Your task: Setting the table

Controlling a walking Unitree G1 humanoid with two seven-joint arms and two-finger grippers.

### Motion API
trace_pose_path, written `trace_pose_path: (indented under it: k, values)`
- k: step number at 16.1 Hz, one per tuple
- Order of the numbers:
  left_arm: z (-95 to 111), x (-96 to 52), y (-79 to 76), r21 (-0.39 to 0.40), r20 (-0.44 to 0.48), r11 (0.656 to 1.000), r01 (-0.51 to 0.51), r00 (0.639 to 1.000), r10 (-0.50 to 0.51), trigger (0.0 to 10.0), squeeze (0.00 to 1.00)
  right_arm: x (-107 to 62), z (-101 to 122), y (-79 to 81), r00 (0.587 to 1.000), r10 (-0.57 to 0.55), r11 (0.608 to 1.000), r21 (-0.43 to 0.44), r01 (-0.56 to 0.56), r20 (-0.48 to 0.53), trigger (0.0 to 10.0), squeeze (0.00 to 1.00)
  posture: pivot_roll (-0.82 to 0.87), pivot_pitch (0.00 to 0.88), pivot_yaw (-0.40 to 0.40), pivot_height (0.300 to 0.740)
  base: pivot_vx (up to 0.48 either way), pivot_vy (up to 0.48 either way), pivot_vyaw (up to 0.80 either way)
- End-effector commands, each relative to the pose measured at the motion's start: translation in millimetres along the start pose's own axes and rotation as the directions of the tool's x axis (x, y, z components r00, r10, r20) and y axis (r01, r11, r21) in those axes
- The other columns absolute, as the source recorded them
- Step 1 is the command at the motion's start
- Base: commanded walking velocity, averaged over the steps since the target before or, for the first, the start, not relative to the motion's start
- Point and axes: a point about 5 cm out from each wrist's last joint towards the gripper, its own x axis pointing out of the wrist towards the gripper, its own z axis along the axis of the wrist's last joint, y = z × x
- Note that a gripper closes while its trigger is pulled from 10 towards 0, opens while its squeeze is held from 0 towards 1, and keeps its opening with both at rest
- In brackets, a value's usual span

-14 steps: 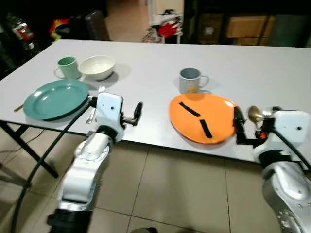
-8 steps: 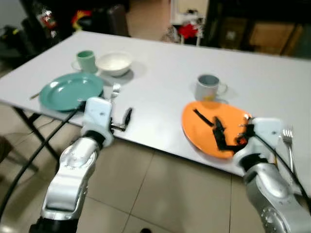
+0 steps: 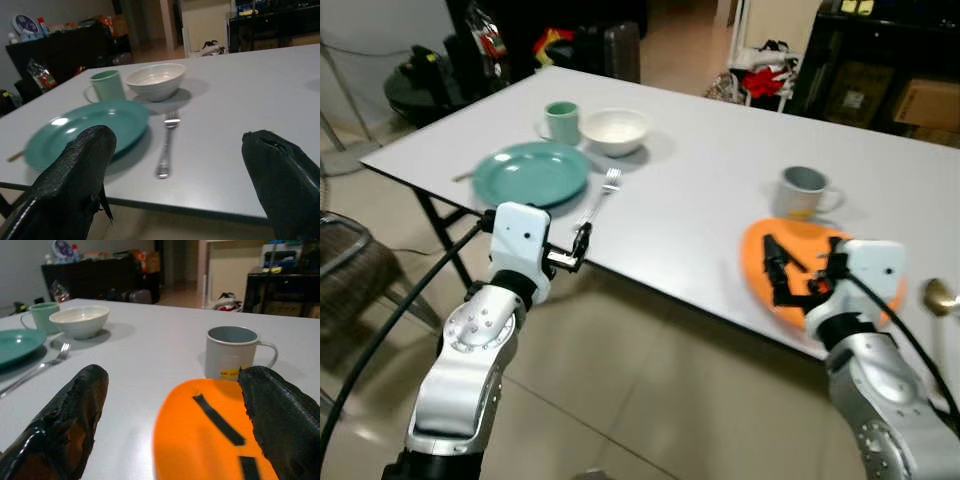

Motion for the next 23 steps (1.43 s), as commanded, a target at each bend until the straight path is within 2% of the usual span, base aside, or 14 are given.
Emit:
trace_pose_path:
  k: [1, 10, 15, 23]
  values:
    - [3.8, 3.4, 3.2, 0.017, 0.005, 1.000, -0.001, 1.000, 0.001, 10.0, 0.00, 0.6, -0.9, 0.6, 1.000, -0.009, 1.000, 0.025, 0.009, 0.004, 10.0, 1.00, 0.00, 0.000, 0.040, 0.740, 0.000, 0.375, 0.00]
    - [4.7, 9.5, 2.8, 0.012, 0.004, 1.000, 0.001, 1.000, -0.001, 10.0, 0.00, 5.5, -1.2, -1.6, 1.000, -0.023, 0.999, 0.032, 0.023, 0.006, 10.0, 1.00, 0.00, 0.000, 0.050, 0.740, 0.000, 0.370, 0.00]
    - [5.0, 7.6, 6.1, 0.017, 0.003, 1.000, -0.013, 1.000, 0.013, 10.0, 0.00, 10.1, -1.0, 4.5, 0.999, 0.032, 0.999, 0.032, -0.032, 0.004, 10.0, 1.00, 0.02, 0.000, 0.033, 0.740, 0.000, 0.362, 0.00]
    - [8.1, 6.2, 11.2, 0.025, 0.014, 0.999, -0.035, 0.999, 0.034, 10.0, 0.00, 21.5, 1.0, 11.2, 0.996, 0.089, 0.996, 0.022, -0.089, 0.013, 10.0, 1.00, 0.04, 0.000, 0.017, 0.740, 0.000, 0.361, 0.80]
